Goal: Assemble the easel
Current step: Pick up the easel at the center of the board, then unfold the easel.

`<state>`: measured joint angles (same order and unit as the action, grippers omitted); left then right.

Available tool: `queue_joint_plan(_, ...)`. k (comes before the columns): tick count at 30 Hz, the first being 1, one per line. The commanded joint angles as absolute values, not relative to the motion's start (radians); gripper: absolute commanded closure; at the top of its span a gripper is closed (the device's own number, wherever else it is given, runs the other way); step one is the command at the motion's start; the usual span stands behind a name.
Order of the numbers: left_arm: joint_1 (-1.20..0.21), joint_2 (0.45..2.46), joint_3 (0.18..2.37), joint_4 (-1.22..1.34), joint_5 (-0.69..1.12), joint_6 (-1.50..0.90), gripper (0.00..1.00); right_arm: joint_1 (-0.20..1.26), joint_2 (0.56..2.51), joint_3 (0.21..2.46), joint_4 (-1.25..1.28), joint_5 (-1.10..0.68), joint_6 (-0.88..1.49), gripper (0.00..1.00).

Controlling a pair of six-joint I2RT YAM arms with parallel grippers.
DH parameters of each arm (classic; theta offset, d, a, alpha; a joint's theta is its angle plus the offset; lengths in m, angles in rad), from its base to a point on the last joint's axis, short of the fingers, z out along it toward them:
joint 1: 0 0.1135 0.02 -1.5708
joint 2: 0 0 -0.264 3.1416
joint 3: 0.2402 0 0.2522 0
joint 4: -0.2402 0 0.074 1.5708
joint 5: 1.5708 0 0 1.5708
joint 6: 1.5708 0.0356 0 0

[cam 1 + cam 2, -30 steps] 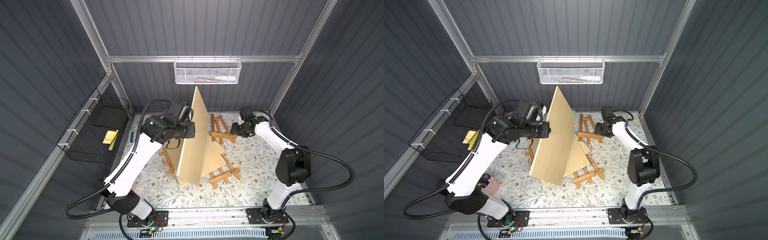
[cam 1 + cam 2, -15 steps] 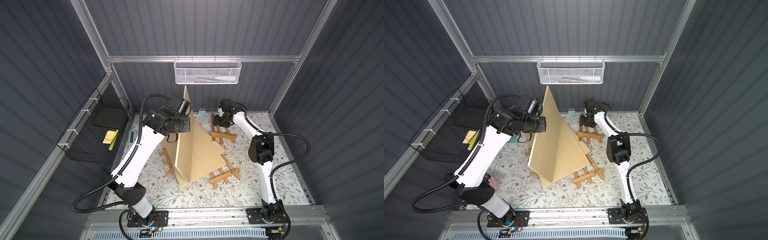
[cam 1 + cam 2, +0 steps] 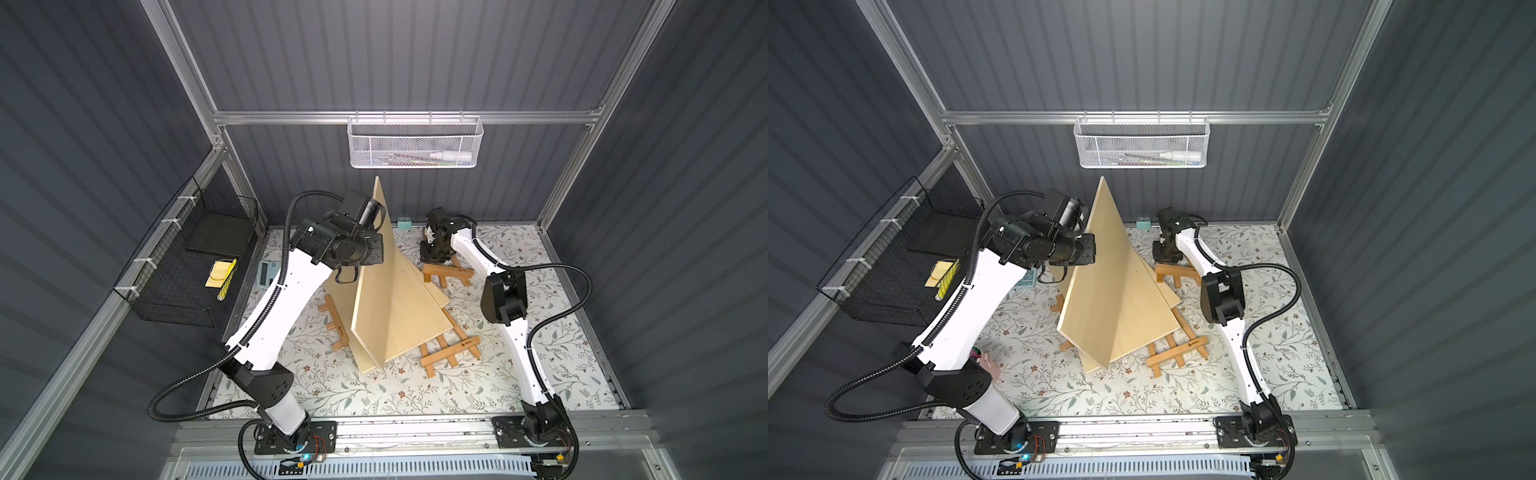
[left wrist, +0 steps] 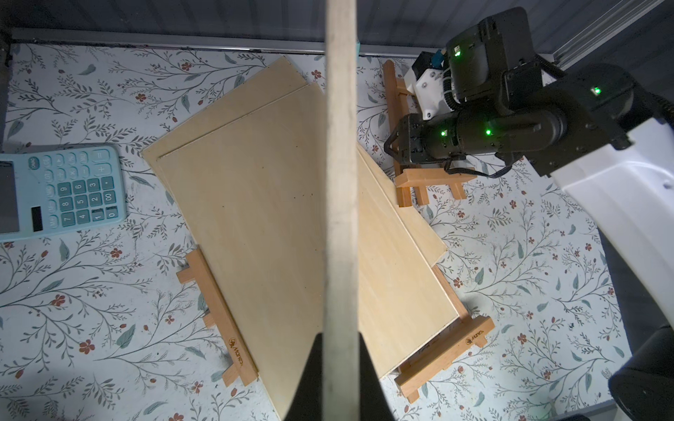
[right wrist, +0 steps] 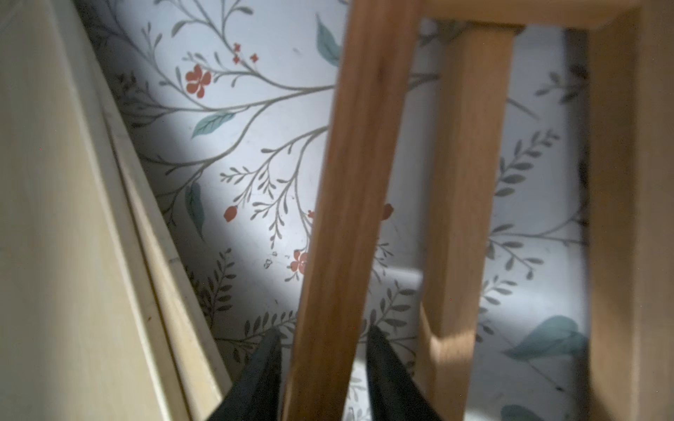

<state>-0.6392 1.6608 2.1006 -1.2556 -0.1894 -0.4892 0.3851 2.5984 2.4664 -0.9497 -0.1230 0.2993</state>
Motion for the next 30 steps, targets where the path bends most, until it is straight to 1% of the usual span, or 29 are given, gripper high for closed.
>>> queue_joint_plan(1,-0.629,1.651,2.140,-1.085,-0.175,-0.492,1.00,0.385,2.562,2.480,-0.965,-0.064,0.265,0.82)
queue_joint_plan(3,-0.629,1.667,2.149,-1.081,-0.160,-0.491,1.00,0.382,2.495,2.453,-0.957,-0.035,0.248,0.90)
queue_joint_plan(5,-0.628,1.676,2.142,-1.067,-0.139,-0.497,1.00,0.380,2.410,2.397,-0.949,-0.013,0.232,0.93)
queue_joint_plan(9,-0.629,1.678,2.102,-1.026,-0.099,-0.511,1.00,0.379,2.195,2.214,-0.938,-0.003,0.199,0.98)
queue_joint_plan(15,-0.629,1.660,2.062,-0.968,-0.099,-0.520,1.00,0.379,1.925,1.950,-0.963,-0.045,0.144,0.99)
queue_joint_plan(20,-0.630,1.660,2.063,-0.965,-0.096,-0.517,1.00,0.384,1.890,1.913,-1.185,0.040,0.137,1.00)
queue_joint_plan(24,-0.630,1.667,2.078,-0.975,-0.097,-0.504,1.00,0.388,1.801,1.747,-1.187,0.043,0.161,1.00)
queue_joint_plan(26,-0.630,1.672,2.078,-0.977,-0.095,-0.494,1.00,0.388,1.780,1.721,-1.205,-0.005,0.161,1.00)
queue_joint_plan(28,-0.630,1.674,2.074,-0.975,-0.101,-0.487,1.00,0.386,1.701,1.662,-1.124,-0.111,0.162,1.00)
queue_joint_plan(29,-0.630,1.678,2.073,-0.973,-0.100,-0.482,1.00,0.377,1.640,1.600,-1.041,-0.124,0.188,1.00)
queue_joint_plan(30,-0.630,1.680,2.072,-0.968,-0.096,-0.480,1.00,0.373,1.624,1.594,-1.038,-0.036,0.209,1.00)
